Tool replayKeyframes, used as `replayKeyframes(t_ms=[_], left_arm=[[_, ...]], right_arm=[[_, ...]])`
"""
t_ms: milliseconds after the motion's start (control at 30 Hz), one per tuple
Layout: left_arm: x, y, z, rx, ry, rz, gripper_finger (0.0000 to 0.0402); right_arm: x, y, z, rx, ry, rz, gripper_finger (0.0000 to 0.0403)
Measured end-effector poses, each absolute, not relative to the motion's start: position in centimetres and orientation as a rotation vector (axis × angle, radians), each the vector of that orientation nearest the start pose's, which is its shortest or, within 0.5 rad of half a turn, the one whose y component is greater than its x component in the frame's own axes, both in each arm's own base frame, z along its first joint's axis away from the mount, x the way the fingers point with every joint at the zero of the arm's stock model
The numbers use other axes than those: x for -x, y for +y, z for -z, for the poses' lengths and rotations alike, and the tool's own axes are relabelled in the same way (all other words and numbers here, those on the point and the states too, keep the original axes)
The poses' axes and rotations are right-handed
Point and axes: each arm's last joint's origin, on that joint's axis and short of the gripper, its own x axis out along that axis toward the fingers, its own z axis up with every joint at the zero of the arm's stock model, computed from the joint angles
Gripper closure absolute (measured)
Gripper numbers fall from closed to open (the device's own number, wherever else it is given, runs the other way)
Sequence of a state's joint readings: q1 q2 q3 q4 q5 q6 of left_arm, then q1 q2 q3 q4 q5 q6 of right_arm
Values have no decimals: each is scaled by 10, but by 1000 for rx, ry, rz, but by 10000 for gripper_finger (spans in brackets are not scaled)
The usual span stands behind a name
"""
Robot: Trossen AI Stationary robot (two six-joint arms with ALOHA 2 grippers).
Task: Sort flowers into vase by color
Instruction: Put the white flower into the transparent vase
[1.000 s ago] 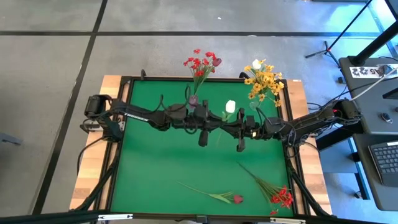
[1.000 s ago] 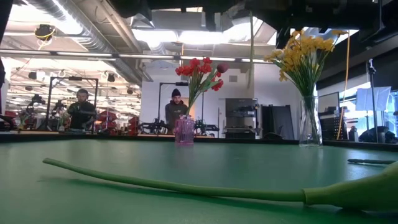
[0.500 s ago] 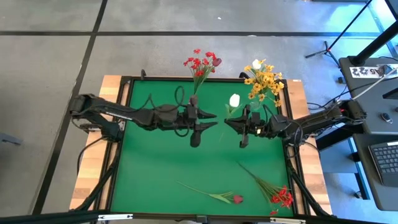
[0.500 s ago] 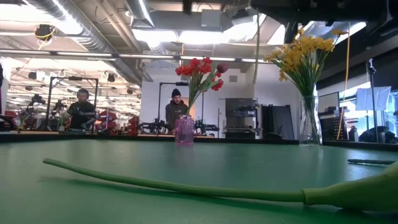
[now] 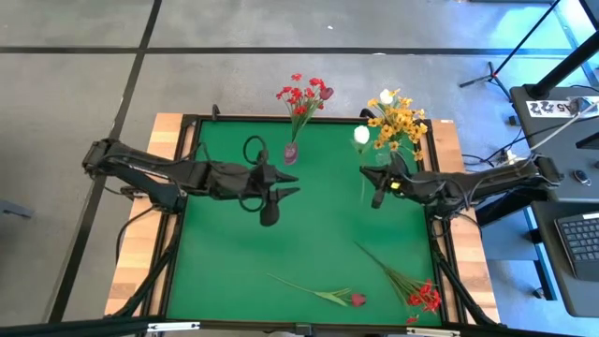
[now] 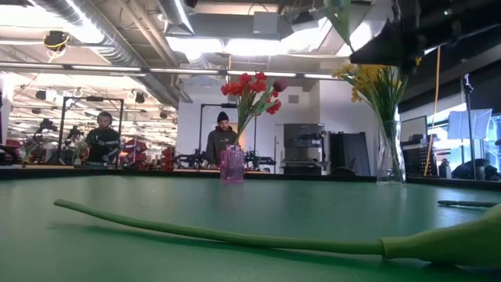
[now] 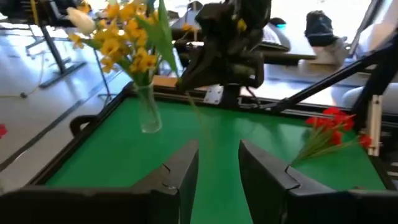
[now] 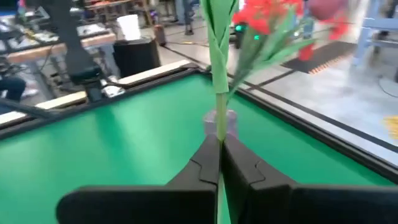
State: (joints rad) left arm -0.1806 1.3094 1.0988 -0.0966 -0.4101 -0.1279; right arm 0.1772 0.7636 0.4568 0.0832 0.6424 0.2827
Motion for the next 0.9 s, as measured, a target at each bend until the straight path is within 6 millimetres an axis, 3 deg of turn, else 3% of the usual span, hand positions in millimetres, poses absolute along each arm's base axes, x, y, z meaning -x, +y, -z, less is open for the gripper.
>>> replayKeyframes(t_ms=[167,300,500,667,900], left_arm=[[-290,-48,-335,29,293,-243,316],[-286,-51,-320,6,295,-288,336],[-257,-46,-296,40,279,-331,362],[-232,-41,-282,110,141,-287,373],[-216,-31,-261,179,88,-303,375]], right_arm=[[-161,11,-251,-208,143,513,399],[-156,12,-252,-208,146,504,399],[-137,24,-267,-198,45,473,398],[-117,30,-276,-177,-26,543,398],[-103,32,-283,-163,-60,608,398]])
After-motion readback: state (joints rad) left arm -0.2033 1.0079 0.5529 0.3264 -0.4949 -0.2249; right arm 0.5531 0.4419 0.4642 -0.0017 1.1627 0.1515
